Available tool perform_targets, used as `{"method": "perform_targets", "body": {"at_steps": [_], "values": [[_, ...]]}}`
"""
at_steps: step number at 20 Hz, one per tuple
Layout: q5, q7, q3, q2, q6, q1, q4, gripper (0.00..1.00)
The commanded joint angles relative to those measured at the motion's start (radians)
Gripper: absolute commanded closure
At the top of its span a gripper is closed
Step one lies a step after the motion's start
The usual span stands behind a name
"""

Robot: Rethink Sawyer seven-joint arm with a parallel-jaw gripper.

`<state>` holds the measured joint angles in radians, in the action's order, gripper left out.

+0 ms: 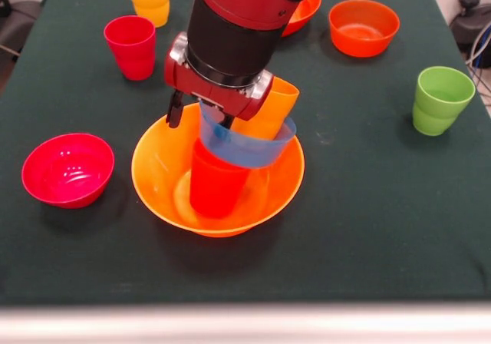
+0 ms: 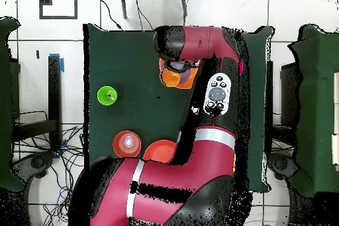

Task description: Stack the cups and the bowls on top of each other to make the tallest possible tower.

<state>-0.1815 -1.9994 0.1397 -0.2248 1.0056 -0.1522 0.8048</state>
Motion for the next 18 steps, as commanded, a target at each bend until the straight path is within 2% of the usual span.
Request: {"method": "perform_targets", "body": {"at_steps": [1,10,18], "values": [[-0.02,0.209,-0.122,0.025,0.088,-0.023,0.028,0.0],[-0.026,0.222,-0.127,0.009,0.075,-0.031,0.057,0.0],[-0.063,0.297,-0.116,-0.021,0.042,-0.061,0.1,0.0]]}}
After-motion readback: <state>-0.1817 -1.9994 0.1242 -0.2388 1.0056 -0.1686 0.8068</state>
